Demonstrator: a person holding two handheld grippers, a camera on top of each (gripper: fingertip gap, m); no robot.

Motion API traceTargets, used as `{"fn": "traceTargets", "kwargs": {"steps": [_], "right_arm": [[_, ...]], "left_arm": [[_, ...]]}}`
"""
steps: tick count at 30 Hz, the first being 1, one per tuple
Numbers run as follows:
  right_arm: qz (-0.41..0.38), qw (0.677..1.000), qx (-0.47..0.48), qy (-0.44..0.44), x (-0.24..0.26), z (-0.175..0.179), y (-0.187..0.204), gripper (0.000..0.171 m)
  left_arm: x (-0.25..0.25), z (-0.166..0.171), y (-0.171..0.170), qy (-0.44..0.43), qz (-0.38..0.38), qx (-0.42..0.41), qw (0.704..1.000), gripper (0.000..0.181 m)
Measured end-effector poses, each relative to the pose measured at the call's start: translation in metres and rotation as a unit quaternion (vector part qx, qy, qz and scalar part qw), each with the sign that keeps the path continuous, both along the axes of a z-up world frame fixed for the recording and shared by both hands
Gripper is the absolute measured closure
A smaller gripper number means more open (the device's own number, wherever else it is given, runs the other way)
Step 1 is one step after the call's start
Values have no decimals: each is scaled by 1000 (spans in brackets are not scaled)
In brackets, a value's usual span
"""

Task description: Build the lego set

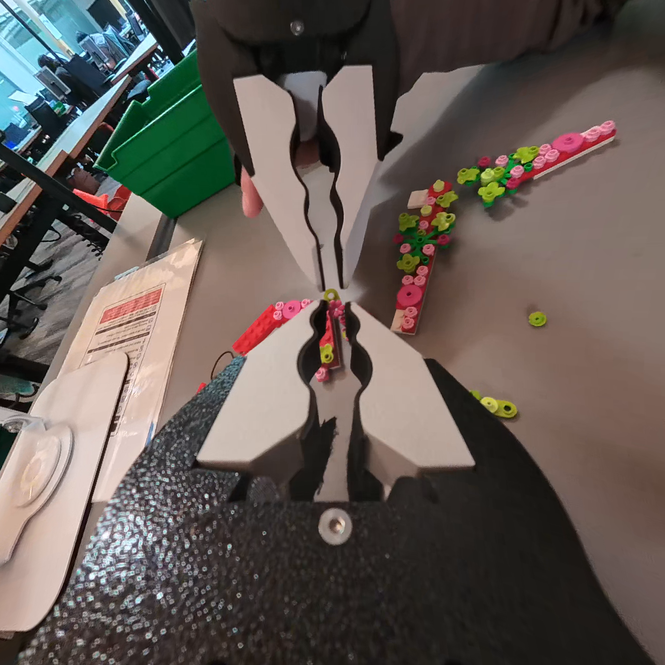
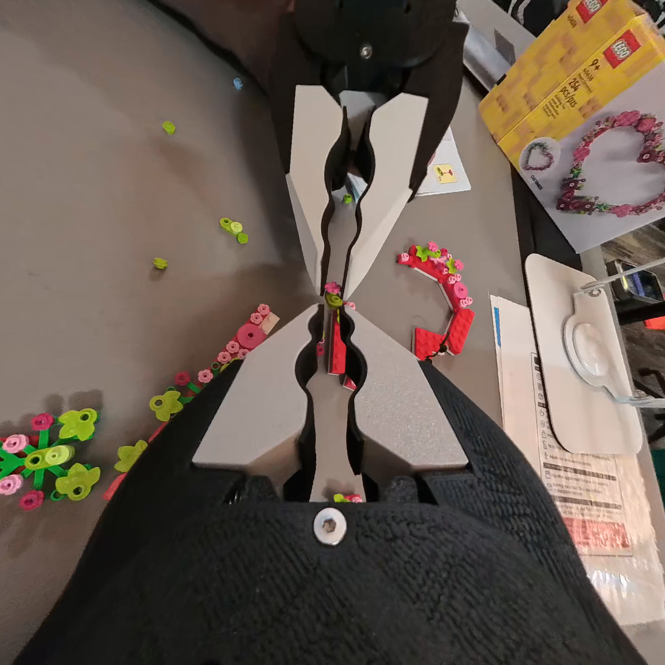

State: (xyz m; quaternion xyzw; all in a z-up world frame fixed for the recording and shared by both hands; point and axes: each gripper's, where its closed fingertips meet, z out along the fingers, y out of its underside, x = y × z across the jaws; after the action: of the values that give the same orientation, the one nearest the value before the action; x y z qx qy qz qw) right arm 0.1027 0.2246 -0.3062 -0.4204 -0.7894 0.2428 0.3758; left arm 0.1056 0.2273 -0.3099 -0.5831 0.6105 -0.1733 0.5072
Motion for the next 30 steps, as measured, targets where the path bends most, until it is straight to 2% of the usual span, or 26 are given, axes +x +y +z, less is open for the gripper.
{"fn": "traceTargets", "kwargs": {"steps": [13, 23, 24, 28, 30], "right_arm": [[14, 1000, -2, -16, 1, -8, -4, 166], [4, 999, -48, 4, 0, -11, 3, 167], [3, 999, -54, 8, 0, -10, 4, 167], [-13, 997, -69, 11, 1, -13, 12, 166], [-26, 996, -81, 12, 1, -15, 17, 166]], "left_arm": [[6, -5, -5, 3, -13, -13, 1000, 173], [1, -9, 3, -9, 18, -49, 999, 170], [0, -10, 5, -8, 24, -51, 998, 167], [-4, -17, 8, -14, 45, -108, 993, 134], [-6, -23, 12, -13, 60, -133, 989, 130]]}}
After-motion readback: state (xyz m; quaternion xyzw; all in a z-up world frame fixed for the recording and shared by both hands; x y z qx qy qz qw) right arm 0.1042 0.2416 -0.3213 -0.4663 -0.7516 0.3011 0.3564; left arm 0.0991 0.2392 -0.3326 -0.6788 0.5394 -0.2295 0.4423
